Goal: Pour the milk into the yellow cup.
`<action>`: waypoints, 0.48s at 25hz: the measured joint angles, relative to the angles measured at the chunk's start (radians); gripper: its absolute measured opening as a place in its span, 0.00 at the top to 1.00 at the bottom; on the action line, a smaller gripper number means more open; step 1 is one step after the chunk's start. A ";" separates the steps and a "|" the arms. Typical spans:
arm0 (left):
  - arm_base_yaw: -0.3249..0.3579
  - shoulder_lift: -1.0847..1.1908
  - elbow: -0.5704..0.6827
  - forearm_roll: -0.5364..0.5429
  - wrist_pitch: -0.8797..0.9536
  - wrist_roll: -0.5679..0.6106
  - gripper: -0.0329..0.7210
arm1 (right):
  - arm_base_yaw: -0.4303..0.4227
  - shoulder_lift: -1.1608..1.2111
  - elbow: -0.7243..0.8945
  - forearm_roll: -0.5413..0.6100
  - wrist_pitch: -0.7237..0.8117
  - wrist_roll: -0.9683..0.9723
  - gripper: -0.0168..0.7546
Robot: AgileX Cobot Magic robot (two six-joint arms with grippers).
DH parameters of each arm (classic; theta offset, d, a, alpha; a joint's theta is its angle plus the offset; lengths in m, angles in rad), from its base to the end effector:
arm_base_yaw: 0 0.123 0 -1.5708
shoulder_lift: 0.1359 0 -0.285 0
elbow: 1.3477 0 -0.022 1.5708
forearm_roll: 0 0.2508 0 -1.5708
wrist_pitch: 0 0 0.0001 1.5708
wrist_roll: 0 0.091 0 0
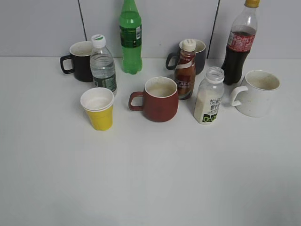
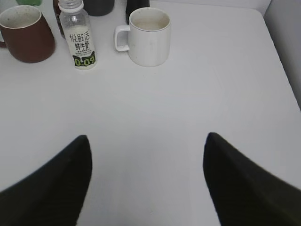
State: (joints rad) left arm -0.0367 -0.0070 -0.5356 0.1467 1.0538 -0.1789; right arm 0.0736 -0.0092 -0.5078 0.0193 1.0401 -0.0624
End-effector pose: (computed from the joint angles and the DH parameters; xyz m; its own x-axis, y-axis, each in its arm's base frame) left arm -0.0101 0.0119 0.2883 -0.3962 -0.0905 -0.9137 -0.1222 0.9915 -0.0452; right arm -0.0065 0.0010 0.2811 -0.4158 -0.0834 -0.9056 -0.1106 0.9930 -0.0407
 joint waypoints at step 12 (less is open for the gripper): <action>0.000 0.000 0.000 0.000 0.000 0.000 0.64 | 0.000 0.000 0.000 0.000 0.000 -0.001 0.26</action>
State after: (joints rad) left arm -0.0367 -0.0070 -0.5356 0.1467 1.0538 -0.1789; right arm 0.0736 -0.0092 -0.5078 0.0193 1.0401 -0.0631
